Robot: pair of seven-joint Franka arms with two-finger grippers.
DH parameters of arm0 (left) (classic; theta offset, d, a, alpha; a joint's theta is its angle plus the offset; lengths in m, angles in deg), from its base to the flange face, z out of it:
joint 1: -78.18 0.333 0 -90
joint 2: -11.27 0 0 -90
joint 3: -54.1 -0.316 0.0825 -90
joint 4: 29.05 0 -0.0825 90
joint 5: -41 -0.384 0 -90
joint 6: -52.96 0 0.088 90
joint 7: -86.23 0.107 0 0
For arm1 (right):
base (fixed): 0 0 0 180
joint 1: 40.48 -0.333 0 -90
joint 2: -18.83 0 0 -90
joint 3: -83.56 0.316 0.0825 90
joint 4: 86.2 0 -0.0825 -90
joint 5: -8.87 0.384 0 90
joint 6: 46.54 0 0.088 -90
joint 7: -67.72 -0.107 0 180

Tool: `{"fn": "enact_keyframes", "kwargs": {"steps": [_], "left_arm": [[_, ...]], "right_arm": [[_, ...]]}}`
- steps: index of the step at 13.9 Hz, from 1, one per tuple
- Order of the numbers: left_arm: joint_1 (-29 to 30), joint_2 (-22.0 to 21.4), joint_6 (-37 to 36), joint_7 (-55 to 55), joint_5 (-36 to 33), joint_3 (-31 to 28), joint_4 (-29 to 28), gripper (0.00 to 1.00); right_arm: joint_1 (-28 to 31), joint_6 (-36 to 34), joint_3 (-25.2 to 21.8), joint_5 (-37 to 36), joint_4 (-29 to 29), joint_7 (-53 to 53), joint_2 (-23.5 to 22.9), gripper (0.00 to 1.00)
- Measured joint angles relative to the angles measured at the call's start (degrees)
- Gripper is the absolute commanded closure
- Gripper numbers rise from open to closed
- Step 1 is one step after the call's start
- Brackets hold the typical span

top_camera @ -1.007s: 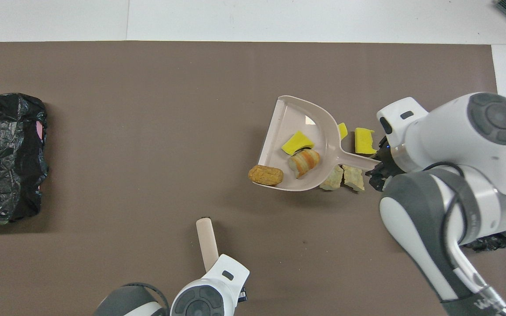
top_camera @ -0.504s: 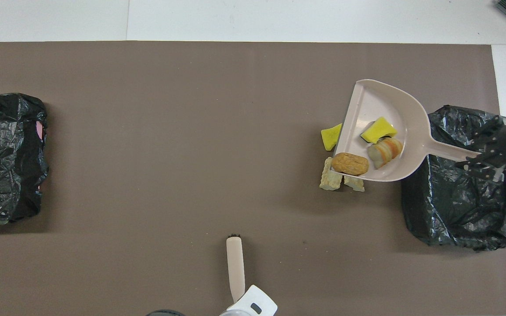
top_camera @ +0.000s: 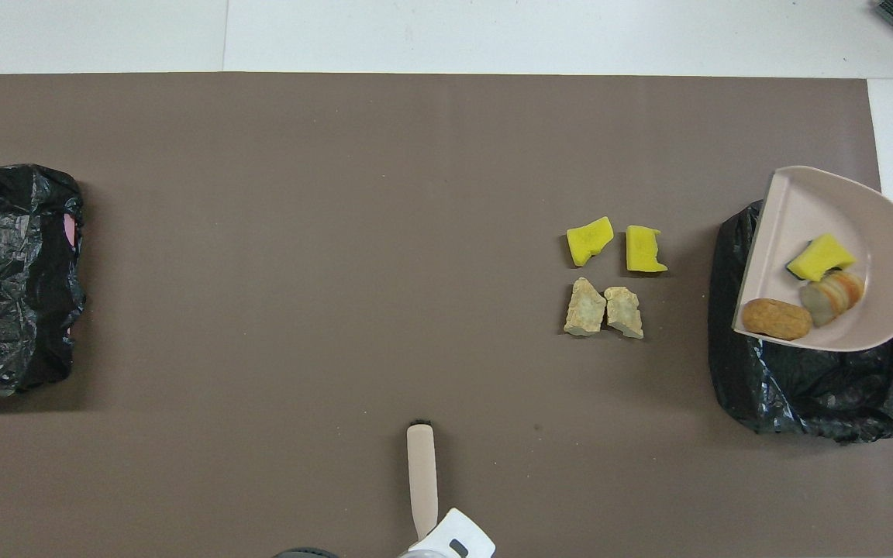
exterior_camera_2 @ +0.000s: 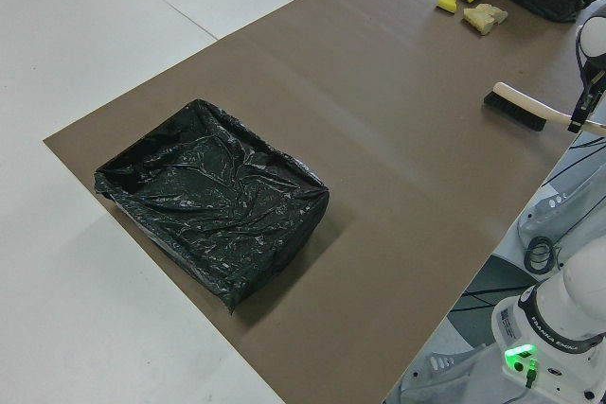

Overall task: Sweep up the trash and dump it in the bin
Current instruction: 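Tilt the dustpan with the right gripper to dump debris into the bag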

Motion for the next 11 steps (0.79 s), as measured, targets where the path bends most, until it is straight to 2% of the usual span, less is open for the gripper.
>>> {"fn": "enact_keyframes", "kwargs": {"steps": [1, 3, 4, 5, 7, 9, 11], "left_arm": [[0.00, 0.48, 0.40, 0.00, 0.44, 0.00, 0.00, 1.00], [0.01, 1.06, 1.58, 0.05, 0.66, -0.02, 0.02, 0.82], [0.03, 1.29, 2.20, 0.08, 0.72, -0.08, 0.03, 0.70], [0.08, 1.54, 2.53, 0.21, 0.75, -0.19, 0.06, 0.47], [0.19, 2.05, 2.64, 1.18, 0.77, -0.46, 0.11, 0.25], [0.79, 2.33, 2.64, 3.52, 0.79, -0.67, 0.17, 0.00], [2.56, 2.37, 2.11, 6.52, 0.79, -0.85, 0.63, 0.00]], "right_arm": [[1.69, 0.01, -0.03, -1.46, 0.96, 1.58, -0.54, 1.00], [3.64, 0.14, -0.06, -5.32, 2.70, 3.00, -1.37, 1.00], [3.90, 0.63, -0.04, -7.77, 3.30, 3.12, -1.69, 1.00], [3.89, 2.15, 0.04, -10.72, 3.62, 3.25, -1.96, 1.00], [3.62, 6.87, 0.38, -16.33, 3.56, 3.34, -2.50, 1.00], [2.94, 8.74, 0.63, -19.17, 3.39, 3.29, -3.13, 1.00], [0.54, 8.95, 0.78, -23.48, 2.81, 1.16, -3.33, 1.00]]}}
